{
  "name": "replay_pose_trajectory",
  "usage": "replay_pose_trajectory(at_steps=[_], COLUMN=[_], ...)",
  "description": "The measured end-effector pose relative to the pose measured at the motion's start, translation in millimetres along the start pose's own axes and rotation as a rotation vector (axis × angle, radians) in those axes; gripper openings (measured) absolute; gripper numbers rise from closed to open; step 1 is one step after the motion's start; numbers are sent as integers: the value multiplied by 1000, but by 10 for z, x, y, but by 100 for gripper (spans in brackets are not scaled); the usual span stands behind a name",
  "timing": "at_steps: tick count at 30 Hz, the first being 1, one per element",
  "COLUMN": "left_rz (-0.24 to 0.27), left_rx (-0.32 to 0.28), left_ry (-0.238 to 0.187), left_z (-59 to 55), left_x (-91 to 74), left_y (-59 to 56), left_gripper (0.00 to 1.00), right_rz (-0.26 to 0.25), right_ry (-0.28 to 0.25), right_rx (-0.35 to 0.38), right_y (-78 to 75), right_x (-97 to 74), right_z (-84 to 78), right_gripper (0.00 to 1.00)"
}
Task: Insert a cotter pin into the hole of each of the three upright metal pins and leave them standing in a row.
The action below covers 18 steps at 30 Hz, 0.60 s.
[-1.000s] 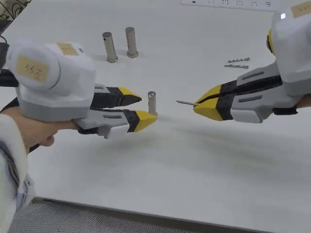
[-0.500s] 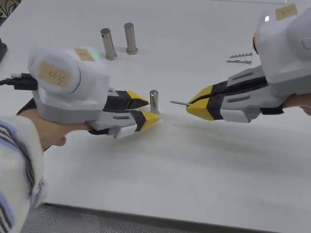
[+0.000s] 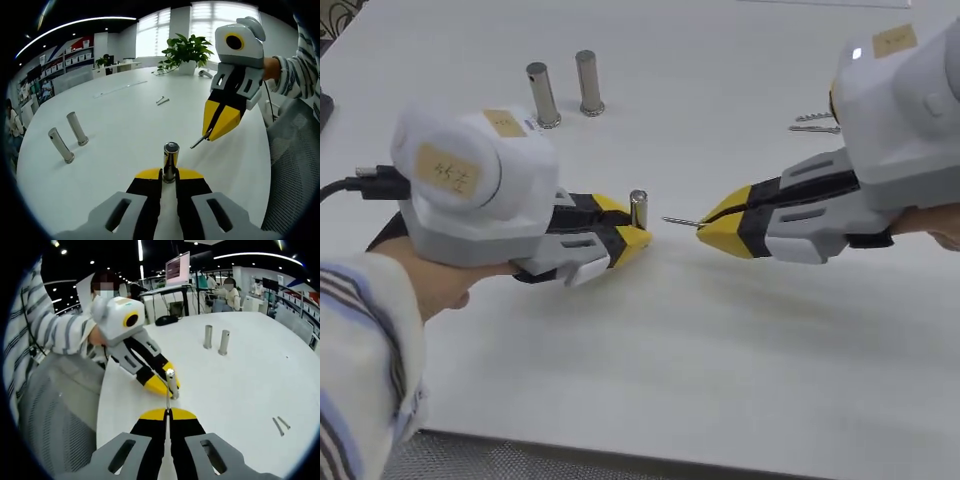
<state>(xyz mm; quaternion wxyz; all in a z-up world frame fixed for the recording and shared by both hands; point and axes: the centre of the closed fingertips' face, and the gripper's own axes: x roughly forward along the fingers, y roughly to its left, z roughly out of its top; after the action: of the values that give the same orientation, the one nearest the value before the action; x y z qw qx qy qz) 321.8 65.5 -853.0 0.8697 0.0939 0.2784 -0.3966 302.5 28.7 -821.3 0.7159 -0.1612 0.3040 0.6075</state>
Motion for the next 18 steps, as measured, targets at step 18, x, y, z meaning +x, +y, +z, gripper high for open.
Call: replay_pose_trajectory(at_steps=[18], left_rz=[18], left_rx=[0], left_ry=[-8], left_z=[11], left_x=[1], left_y=[7], left_gripper=[7], right_rz=[-26], right_ry=[-28], right_rx=[-8], right_y=[9], right_x=[82], right_z=[142], right_gripper=[3])
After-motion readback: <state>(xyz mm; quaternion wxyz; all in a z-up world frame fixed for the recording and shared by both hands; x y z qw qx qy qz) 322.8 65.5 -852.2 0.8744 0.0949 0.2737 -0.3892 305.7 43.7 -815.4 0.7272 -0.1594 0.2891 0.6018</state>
